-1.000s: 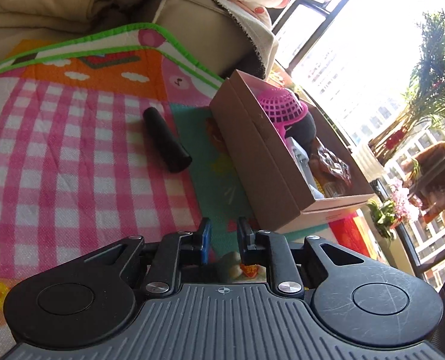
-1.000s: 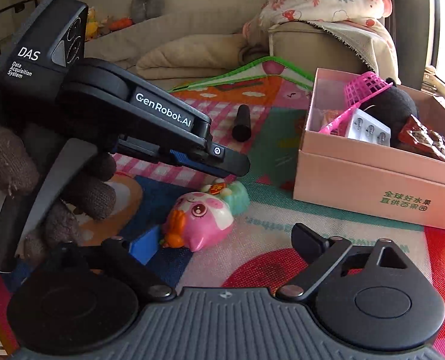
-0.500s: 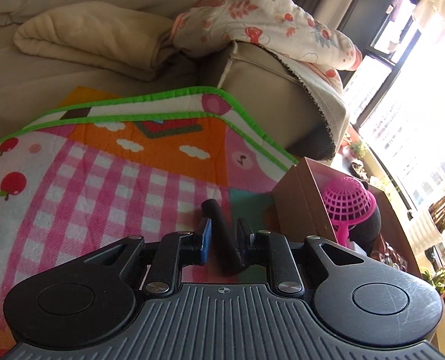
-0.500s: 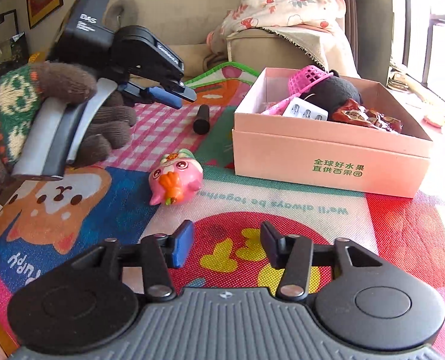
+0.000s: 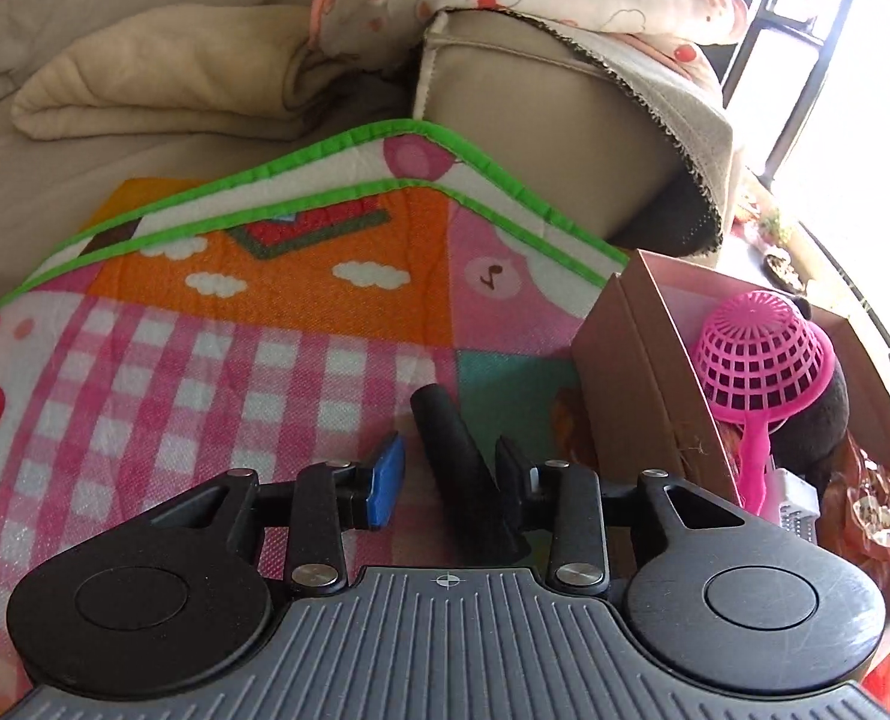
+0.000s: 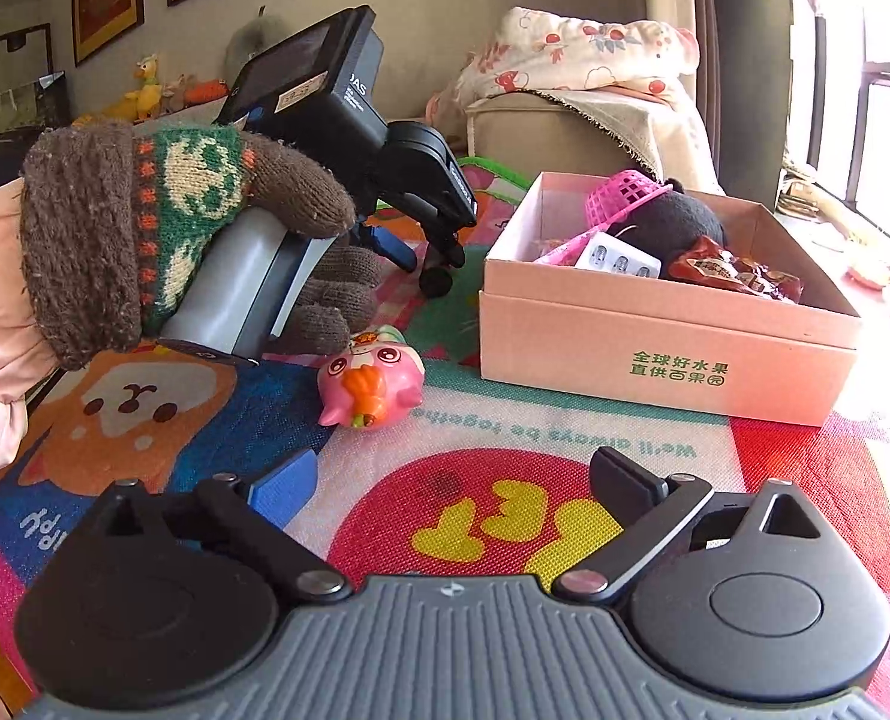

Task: Organize objects
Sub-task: 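Lift the black stick with the left tool while the right tool grasps the pink pig toy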

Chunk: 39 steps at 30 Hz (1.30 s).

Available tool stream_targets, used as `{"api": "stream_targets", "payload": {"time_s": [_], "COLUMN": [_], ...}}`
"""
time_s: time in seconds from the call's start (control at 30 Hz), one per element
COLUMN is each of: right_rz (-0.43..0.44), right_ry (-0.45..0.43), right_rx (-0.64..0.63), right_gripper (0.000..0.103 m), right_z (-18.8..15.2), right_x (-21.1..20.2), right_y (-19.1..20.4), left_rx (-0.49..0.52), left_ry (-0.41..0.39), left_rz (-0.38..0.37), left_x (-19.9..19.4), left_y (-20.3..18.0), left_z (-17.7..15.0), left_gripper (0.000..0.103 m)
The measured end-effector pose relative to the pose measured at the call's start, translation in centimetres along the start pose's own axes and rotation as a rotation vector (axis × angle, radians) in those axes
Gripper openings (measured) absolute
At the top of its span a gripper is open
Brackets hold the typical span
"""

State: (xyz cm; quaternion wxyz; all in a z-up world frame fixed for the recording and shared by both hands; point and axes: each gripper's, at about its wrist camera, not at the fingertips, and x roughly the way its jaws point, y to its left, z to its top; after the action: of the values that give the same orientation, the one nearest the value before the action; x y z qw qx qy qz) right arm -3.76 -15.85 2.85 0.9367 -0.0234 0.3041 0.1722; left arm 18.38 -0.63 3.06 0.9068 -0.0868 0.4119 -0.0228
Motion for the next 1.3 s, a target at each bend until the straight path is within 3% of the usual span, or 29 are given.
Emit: {"api": "stream_targets", "payload": {"time_s": [0.07,0.23,0.47,0.67,0.87,0.97,1.03,1.1,1.3], "right_rz": [-0.003,-0.009,-0.015,-0.002,0.018,0.025,0.028,0.021,0.02], "right_ry": [0.003,0.019,0.045,0.059,0.06,0.12,0.156,0.183,0.173], "right_rx": [0.003,0.004,-0.004,-0.121,-0.163,-0.153,-0.138,-0.125,-0.106], "right_gripper": [0.098,0.098,0.098,0.098,0.096,0.085,0.062,0.05,0.049], "right_z": [0.0,0.1,0.2,1.6,4.9,5.4,5.3,5.1,3.5], "right_x": [0.0,0.4,0.8,1.7,4.4,6.0,6.5,6.4,2.1], "right_y": [0.0,-0.1,0.0,2.2,4.3,4.7,4.6,4.3,3.2], "left_rx": [0.046,0.138,0.146,0.243,0.262,0.272,0.273,0.273,0.274], "left_ry": [-0.015,-0.025,0.012,0.006,-0.02,-0.024,-0.028,-0.033,-0.053], "left_rz": [0.002,-0.084,-0.226,-0.23,-0.21,-0.2,-0.199,-0.197,-0.178], "left_x": [0.0,-1.1,-6.9,-11.9,-12.7,-12.8,-12.8,-12.8,-12.9], "left_y": [-0.4,0.0,5.5,8.8,8.9,8.7,8.7,8.7,8.5], "left_z": [-0.3,-2.0,-7.6,-12.4,-13.5,-13.7,-13.8,-13.9,-14.3], "left_gripper": [0.034,0.022,0.022,0.022,0.022,0.022,0.023,0.023,0.023]}}
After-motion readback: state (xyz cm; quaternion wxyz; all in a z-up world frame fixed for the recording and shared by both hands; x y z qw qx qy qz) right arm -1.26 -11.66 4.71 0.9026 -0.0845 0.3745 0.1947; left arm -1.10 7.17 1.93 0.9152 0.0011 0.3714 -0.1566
